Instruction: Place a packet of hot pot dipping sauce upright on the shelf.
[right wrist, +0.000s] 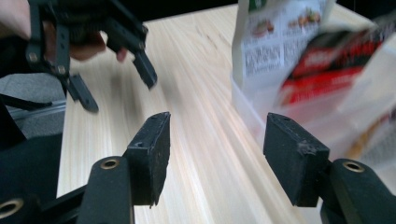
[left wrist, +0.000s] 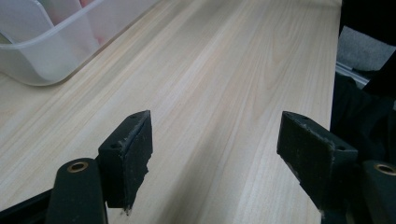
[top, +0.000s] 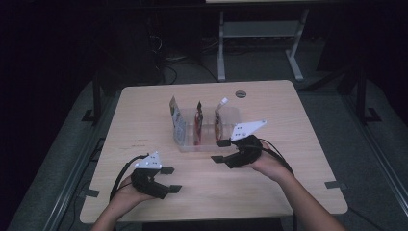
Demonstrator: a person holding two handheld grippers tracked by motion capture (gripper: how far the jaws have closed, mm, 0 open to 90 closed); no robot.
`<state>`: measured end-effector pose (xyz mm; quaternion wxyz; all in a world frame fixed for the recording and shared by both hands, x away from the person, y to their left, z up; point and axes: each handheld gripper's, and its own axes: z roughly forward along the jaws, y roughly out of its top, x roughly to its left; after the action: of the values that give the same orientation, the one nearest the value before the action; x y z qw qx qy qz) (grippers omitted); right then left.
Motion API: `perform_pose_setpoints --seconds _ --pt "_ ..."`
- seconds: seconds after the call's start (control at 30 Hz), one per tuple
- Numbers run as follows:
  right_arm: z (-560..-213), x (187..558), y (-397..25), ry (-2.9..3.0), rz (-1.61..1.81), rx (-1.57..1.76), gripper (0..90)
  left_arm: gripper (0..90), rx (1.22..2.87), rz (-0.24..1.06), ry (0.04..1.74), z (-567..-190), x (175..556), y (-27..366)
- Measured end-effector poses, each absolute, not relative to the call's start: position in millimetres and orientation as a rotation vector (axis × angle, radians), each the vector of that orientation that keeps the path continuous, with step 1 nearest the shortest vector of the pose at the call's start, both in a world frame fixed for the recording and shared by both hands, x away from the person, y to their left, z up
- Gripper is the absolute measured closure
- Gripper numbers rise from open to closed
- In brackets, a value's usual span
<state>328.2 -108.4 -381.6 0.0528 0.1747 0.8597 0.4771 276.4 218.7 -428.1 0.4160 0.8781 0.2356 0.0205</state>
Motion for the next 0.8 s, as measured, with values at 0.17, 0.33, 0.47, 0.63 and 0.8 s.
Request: perform_pose_setpoints --seconds 0.17,0.33,0.47,0.63,0.8 --pt "-395 321 -124 2.621 1.407 0.58 36.5 25.9 2.238 0.076 0.577 -430 275 216" --pt "-408 313 -139 2.615 1.388 0.653 31.1 24.9 2.255 0.075 0.567 -432 273 215" --pt "-415 306 -147 2.599 1.369 0.675 28.0 24.5 2.285 0.081 0.555 -435 273 213" --pt "-423 299 -157 2.578 1.322 0.701 25.7 23.9 2.318 0.08 0.545 -439 272 211" --pt "-431 292 -167 2.569 1.29 0.733 24.2 22.8 2.344 0.077 0.538 -441 271 209"
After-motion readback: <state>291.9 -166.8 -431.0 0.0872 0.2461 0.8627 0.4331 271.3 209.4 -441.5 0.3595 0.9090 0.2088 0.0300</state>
